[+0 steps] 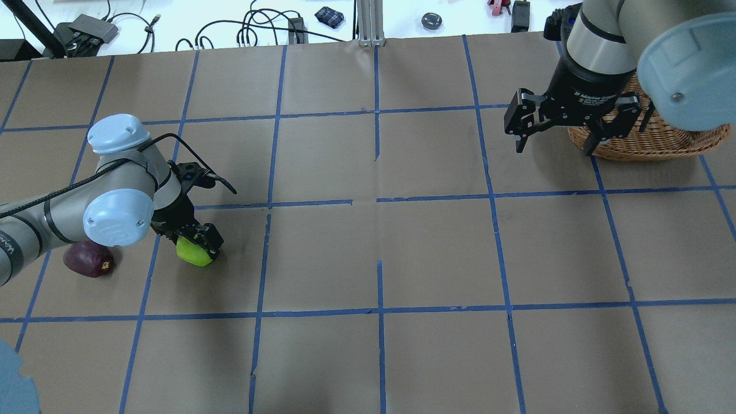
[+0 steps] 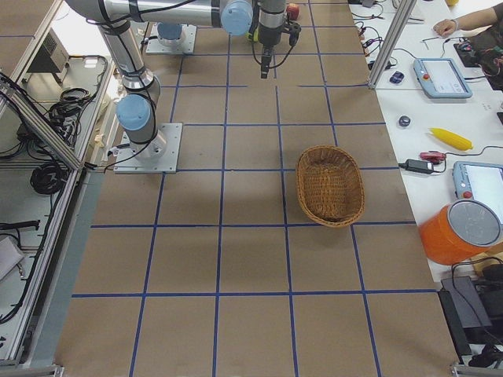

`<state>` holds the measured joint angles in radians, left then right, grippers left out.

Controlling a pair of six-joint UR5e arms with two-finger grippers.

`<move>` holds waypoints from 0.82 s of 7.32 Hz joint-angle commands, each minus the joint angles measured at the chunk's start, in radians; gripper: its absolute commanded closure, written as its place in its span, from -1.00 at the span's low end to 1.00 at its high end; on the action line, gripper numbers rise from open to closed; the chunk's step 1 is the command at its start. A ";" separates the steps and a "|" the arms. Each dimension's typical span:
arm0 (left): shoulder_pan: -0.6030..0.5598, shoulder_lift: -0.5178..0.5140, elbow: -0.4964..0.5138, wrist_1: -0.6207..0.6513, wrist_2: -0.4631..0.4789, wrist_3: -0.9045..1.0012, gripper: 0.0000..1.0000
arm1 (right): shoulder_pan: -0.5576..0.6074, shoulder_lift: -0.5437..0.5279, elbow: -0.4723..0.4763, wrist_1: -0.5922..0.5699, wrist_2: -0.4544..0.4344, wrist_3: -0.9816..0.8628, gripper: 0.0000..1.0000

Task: Put all apples into basket
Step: 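Close the left gripper around the green apple, then carry the green apple with the left gripper toward the table center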

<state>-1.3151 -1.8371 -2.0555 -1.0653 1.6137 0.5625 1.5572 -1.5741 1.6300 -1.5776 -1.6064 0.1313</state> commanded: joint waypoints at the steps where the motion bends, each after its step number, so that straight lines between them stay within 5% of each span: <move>1: -0.021 0.009 0.076 -0.018 -0.085 -0.253 -0.11 | 0.000 -0.001 -0.001 -0.005 0.002 0.005 -1.00; 3: -0.140 0.004 0.135 -0.048 -0.185 -0.542 -0.11 | 0.000 0.000 -0.001 -0.009 -0.003 0.005 -1.00; 6: -0.333 -0.079 0.258 0.027 -0.187 -0.914 0.11 | -0.063 0.011 -0.002 -0.048 -0.003 -0.016 -1.00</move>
<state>-1.5696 -1.8796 -1.8383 -1.0611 1.4315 -0.1706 1.5276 -1.5659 1.6267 -1.6123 -1.6104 0.1218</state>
